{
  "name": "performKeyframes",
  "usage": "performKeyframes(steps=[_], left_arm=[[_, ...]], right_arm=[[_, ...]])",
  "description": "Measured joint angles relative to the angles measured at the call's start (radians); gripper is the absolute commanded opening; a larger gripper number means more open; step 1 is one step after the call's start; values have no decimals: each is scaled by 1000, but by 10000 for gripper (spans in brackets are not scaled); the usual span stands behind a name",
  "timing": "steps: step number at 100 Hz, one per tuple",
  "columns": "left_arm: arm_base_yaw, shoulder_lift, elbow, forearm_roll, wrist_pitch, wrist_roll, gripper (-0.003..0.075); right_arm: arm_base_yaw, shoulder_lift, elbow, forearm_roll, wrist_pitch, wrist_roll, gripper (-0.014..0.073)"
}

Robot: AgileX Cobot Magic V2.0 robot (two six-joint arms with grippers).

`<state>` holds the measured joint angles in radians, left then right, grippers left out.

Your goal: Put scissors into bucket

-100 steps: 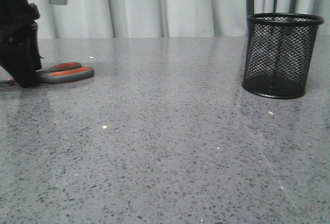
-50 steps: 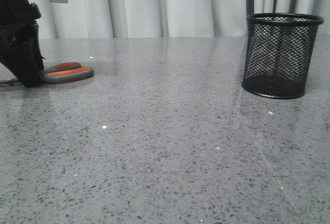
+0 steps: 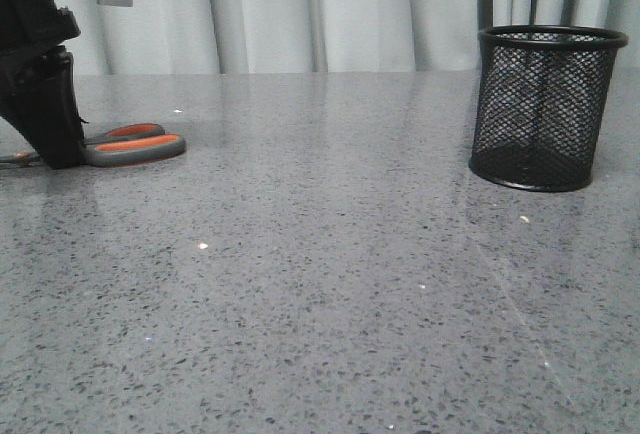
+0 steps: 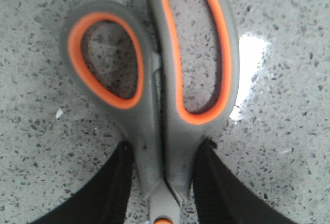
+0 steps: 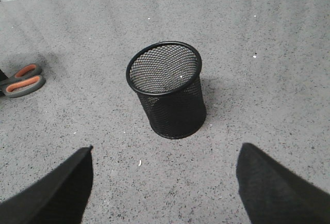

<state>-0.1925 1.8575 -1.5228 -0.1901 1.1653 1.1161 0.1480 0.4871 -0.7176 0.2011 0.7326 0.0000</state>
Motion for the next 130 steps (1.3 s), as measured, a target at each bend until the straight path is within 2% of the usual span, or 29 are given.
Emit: performKeyframes(steps=[25,39,48,57,74,81,95,116,130], left_arm=[[0,-54,3,-7,-21,-43,104],[0,-141,3,-70,-56,-49,104],[0,-207,3,-133,-82,-49,104],[-27,-279,3,-155,-119,-49,104],[-147,-409,3,-169,-189,-49,104],[-210,-454,3,-172,-205,-49,104],[-347,-515,3,-163,-236,-47,104],[-550,-535,3,-90,-279,-41,104],[-640,-535,3,-44,-339,-38,104]], right_arm=[[0,0,0,10,7,0,520],[0,0,0,41,7,0,520],[0,0,0,112,7,-33,520],[0,0,0,279,2,-147,520],[0,18,0,727,-36,-458,521],[0,39,-5,846,-48,-536,521],[0,97,-45,917,-53,-596,522],[0,201,-173,928,-10,-654,522],[0,271,-230,921,22,-661,522]])
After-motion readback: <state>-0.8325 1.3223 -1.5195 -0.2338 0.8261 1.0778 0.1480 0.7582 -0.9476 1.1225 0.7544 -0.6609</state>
